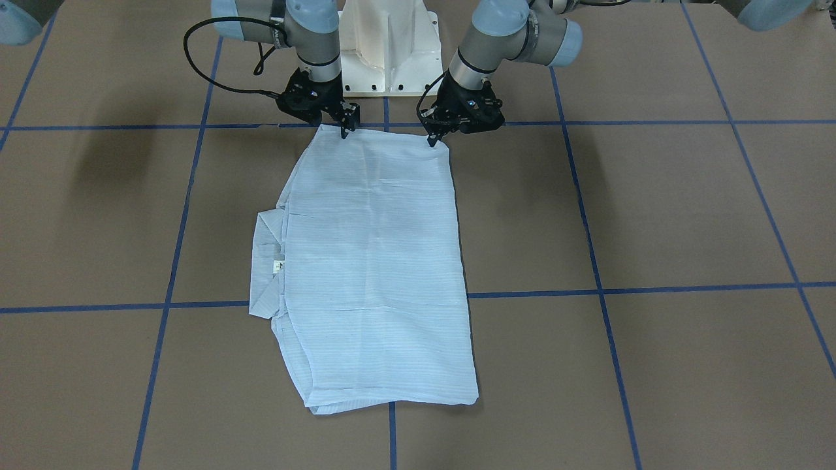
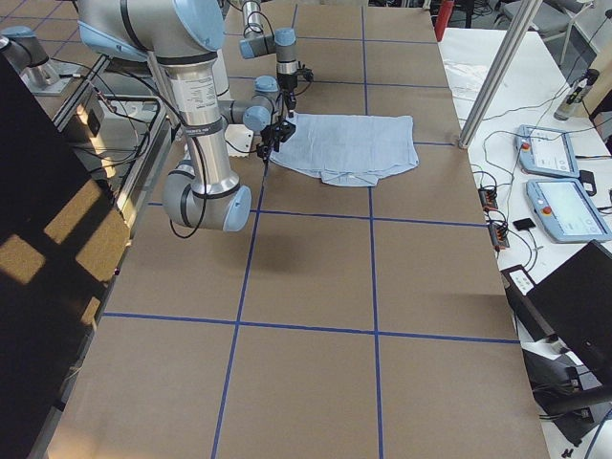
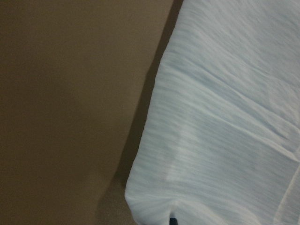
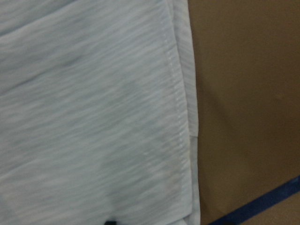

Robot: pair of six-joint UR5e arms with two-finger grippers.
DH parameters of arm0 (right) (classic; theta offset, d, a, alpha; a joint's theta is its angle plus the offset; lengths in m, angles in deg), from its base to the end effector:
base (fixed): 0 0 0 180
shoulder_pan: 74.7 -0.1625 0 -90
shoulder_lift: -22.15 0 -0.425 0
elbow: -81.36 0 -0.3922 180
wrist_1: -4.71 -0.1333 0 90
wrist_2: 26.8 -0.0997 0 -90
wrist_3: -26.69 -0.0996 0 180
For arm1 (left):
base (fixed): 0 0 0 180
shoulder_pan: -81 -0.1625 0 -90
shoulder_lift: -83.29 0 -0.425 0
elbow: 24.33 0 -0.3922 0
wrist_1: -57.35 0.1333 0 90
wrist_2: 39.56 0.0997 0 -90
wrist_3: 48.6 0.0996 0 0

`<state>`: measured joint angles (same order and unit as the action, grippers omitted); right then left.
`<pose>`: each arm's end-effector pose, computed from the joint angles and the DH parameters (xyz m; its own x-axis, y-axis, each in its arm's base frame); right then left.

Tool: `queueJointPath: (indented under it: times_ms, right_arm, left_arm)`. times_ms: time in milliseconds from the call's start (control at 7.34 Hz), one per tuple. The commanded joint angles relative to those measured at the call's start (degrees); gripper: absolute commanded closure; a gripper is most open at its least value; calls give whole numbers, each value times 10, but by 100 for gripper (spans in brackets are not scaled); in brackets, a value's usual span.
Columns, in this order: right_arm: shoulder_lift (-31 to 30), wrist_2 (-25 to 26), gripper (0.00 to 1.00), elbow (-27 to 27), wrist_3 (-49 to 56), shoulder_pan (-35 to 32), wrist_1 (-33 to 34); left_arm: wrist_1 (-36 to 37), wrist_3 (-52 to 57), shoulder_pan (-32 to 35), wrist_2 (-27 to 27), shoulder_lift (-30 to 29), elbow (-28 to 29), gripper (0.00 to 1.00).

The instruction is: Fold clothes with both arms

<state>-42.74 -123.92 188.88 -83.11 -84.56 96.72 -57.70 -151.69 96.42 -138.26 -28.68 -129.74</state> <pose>-0.5792 -0.2234 0.2918 0.6730 0.4581 0.5807 -0.3384 0.8888 -0.3091 0.5509 -0.2746 0.2757 0.4043 -0.3438 -0.8476 0.2312 0.9350 -0.2690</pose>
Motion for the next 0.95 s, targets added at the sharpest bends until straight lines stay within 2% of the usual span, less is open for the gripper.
queueJointPath:
  times_ms: [0, 136, 545, 817]
  right_arm:
    - [0, 0, 32, 1, 0, 0, 0]
    - [0, 0, 32, 0, 1, 0, 0]
    - [4, 0, 50, 2, 1, -3, -1]
    - [6, -2, 55, 3, 1, -6, 0]
  left_arm:
    - [-1, 0, 0, 1, 1, 0, 100]
    - [0, 1, 0, 1, 1, 0, 100]
    - [0, 1, 0, 1, 0, 1, 100]
    - [0, 1, 0, 1, 0, 1, 100]
